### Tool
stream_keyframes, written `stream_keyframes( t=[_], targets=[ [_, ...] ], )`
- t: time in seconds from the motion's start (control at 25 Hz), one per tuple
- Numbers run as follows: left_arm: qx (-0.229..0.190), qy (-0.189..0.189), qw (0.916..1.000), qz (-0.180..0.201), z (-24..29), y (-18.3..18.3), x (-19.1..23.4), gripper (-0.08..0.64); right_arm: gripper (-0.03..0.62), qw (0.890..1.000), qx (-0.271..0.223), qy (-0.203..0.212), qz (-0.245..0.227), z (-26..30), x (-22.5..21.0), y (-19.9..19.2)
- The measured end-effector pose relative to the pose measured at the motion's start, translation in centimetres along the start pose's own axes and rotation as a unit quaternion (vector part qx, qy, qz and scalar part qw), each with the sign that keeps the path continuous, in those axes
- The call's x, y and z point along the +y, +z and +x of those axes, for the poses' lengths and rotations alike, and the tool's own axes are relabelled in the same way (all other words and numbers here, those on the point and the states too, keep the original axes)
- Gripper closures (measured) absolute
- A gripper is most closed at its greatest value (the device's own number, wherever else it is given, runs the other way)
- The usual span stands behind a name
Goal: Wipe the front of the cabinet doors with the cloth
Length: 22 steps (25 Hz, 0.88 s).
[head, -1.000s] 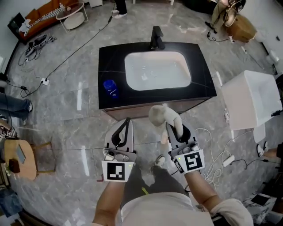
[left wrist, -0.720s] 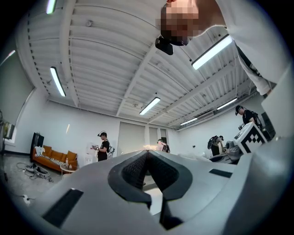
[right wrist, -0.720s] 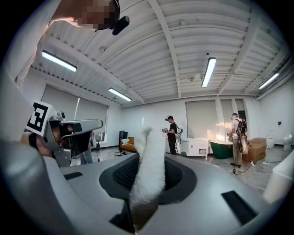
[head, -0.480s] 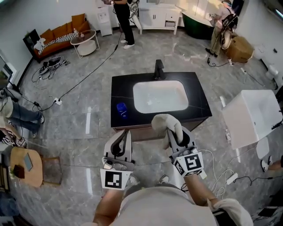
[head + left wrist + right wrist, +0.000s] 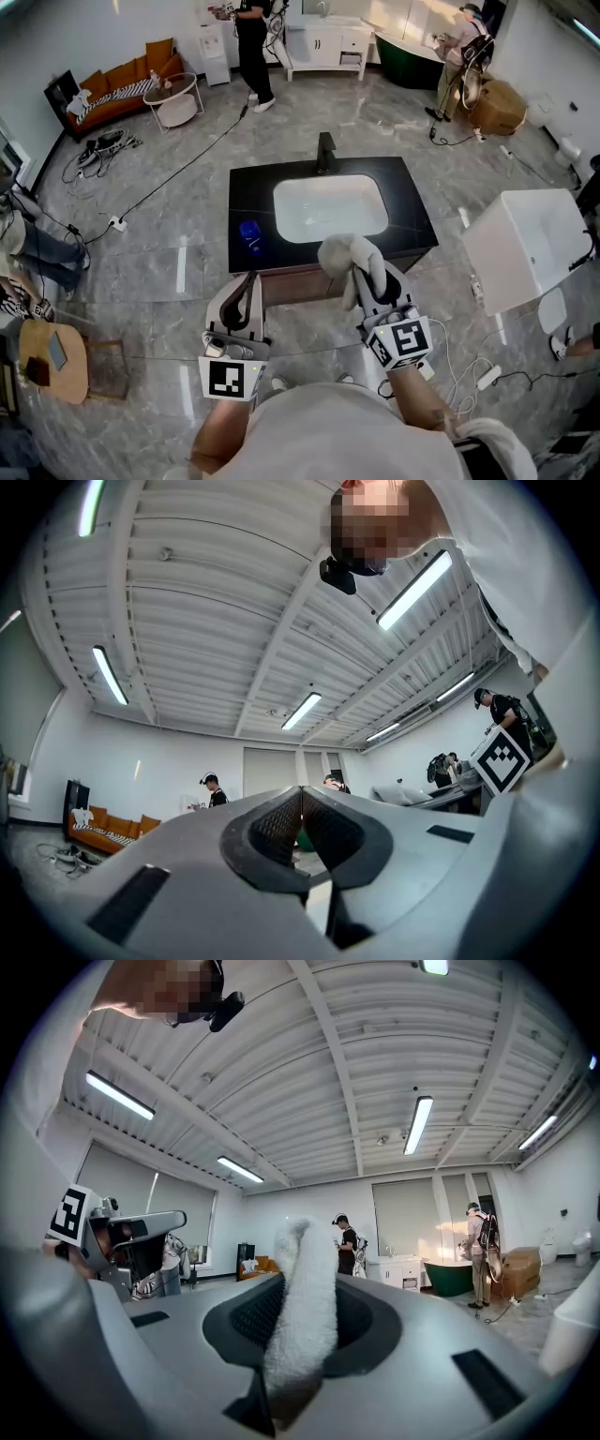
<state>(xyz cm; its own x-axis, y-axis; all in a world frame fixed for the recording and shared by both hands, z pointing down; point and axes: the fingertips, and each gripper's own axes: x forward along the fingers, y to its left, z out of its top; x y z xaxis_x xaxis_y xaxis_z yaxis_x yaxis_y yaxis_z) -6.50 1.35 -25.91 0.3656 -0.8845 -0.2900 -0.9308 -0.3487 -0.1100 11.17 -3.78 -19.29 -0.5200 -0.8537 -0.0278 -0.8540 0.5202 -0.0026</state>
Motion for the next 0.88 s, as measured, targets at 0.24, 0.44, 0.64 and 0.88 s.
stream_keyframes(
  t=[0.24, 0.44, 0.64, 0.88],
  targets=[
    [0.02, -0.006, 0.9998, -0.007, -0.3, -2.0, -1.4, 0.543, 0.485, 1.0, 0.015, -0.001, 0.006, -1.6, -0.5, -1.3],
    [0.021, 0.007, 0.9996, -0.016, -0.7, -2.8, -1.3, 0.543, 0.485, 1.0, 0.012, -0.005, -0.005, -2.3, -0.9, -1.1],
    [0.01, -0.004, 0.9999, -0.003, -0.5, -1.7, -2.7, 0.543, 0.485, 1.0, 0.006, -0.019, -0.006, -4.2, -1.8, -0.3],
    [-0.004, -0.018, 0.9998, 0.011, 0.6, -1.2, -4.1, 0.543, 0.485, 0.998, -0.042, -0.035, -0.011, -3.8, -4.0, 2.1]
  ],
)
